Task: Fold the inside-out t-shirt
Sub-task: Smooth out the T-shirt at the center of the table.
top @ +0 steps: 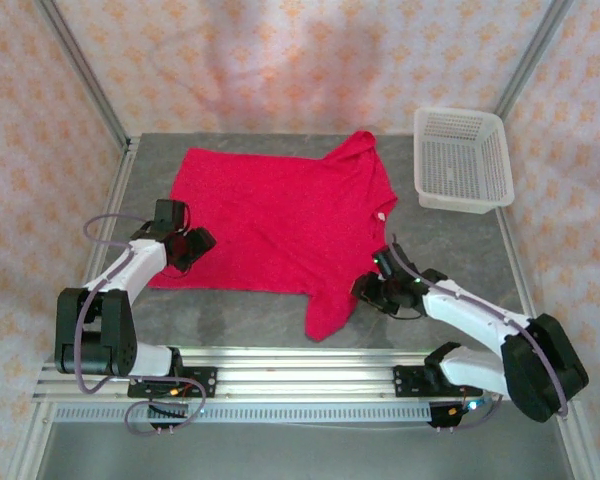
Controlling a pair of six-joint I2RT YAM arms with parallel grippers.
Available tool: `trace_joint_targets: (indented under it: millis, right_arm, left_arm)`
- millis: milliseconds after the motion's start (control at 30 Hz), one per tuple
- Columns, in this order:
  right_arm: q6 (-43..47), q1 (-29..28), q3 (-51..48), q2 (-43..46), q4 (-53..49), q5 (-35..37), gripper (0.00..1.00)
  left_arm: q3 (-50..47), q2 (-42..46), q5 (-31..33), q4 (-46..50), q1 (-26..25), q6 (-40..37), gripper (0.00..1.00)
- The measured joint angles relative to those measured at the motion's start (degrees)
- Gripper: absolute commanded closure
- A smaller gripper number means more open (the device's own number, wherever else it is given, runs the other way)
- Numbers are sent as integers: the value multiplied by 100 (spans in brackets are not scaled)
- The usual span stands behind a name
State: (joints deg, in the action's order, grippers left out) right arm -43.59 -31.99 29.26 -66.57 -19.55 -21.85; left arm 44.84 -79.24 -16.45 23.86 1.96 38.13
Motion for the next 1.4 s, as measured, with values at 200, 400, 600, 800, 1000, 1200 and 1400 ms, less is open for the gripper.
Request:
trace_joint_targets:
  millis: [200,400,600,800,1000,1200,1400]
  right_arm:
    - [-212,-142,81,-848,498,52,100]
    - [-63,-173,1156,-892,-299,306,100]
    - [396,-173,2863,-1755,-835,450,100]
    - [754,-195,4439,-3768,-1062,234,66]
    - [1062,-374,4529,-3652,-1147,127,42]
    - [1226,-127,2885,-1648,-1158,494,60]
    - [1215,555,1486,-1384,-846,472,58]
  left_arm:
    - [0,2,44,48,0,0,36]
    - [-2,2,44,55,0,0,36]
    - [-2,-101,42,46,-46,2,36]
    - [-2,-297,39,13,-160,63,36]
    - [9,-551,39,-76,-247,103,36]
    - [120,-774,42,-101,-304,105,37]
    - [240,-809,42,-133,-385,105,38]
